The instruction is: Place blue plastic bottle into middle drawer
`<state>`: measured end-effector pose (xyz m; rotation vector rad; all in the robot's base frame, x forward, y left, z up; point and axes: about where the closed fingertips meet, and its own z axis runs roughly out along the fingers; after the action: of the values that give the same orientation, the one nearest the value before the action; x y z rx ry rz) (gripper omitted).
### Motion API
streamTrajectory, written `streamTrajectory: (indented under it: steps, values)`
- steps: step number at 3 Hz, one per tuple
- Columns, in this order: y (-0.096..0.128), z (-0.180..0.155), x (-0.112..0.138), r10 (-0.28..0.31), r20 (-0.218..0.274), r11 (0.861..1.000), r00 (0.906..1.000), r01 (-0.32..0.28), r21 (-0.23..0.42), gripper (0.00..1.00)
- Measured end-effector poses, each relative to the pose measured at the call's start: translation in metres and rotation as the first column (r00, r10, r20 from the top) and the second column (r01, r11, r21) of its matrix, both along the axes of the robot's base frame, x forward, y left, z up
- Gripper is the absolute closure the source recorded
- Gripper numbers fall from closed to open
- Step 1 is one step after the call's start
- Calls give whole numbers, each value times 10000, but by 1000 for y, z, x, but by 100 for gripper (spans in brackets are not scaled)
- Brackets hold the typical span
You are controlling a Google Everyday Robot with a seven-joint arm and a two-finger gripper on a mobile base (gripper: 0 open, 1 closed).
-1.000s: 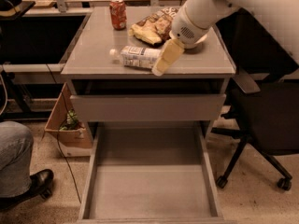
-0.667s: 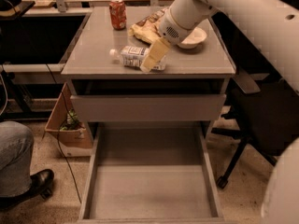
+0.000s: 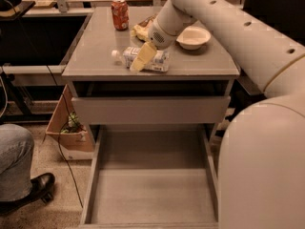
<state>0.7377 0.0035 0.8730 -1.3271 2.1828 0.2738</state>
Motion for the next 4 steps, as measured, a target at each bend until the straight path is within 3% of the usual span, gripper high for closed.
streamTrajectory:
  steps: [1,2,4]
  values:
    - [6,-16,5,-191,-323,9997,9993,195,123,14]
    - [6,-23,3,-302,-417,9992,9987,312,242,37]
    - [-16,-9,-29,-240,-206,9989,9995,249,402,84]
